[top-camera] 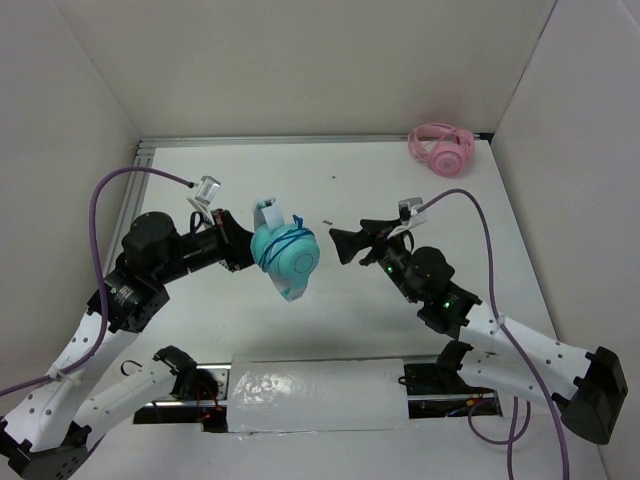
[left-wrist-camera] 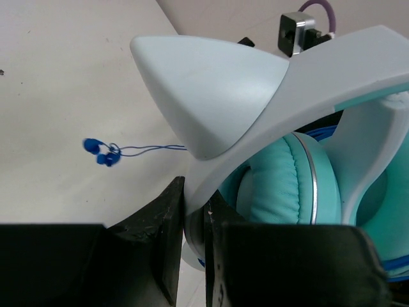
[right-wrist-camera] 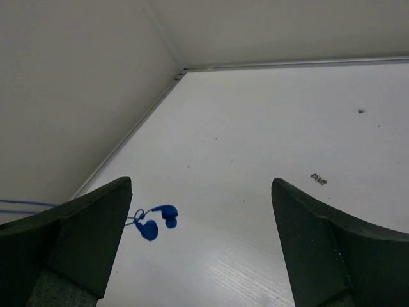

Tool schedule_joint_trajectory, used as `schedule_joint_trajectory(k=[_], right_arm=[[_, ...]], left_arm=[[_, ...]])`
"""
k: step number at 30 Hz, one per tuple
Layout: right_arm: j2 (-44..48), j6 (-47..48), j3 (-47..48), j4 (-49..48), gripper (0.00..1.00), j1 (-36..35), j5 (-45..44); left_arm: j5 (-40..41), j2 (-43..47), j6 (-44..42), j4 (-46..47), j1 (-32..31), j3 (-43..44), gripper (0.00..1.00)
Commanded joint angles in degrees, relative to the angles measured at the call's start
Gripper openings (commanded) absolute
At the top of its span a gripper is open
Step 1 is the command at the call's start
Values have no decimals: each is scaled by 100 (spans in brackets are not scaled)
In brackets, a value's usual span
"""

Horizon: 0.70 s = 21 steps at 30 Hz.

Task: Wrap the headphones

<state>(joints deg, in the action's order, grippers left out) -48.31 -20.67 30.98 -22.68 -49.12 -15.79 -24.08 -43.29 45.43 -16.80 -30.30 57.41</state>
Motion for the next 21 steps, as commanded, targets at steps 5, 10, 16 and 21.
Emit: schedule_joint_trajectory(k=[5, 10, 16, 21], right_arm=[[393, 536, -258, 475, 100, -369, -205], [340, 1406, -522, 213, 100, -659, 260], [305, 1733, -796, -281, 100, -704, 1280], [472, 1514, -822, -211, 100, -730, 843]], left_arm=[[105, -30, 238, 379, -11, 525, 0], [421, -136, 414, 274, -11, 587, 0], [421, -22, 502, 344, -11, 482, 0], [316, 40, 449, 317, -11, 508, 0]])
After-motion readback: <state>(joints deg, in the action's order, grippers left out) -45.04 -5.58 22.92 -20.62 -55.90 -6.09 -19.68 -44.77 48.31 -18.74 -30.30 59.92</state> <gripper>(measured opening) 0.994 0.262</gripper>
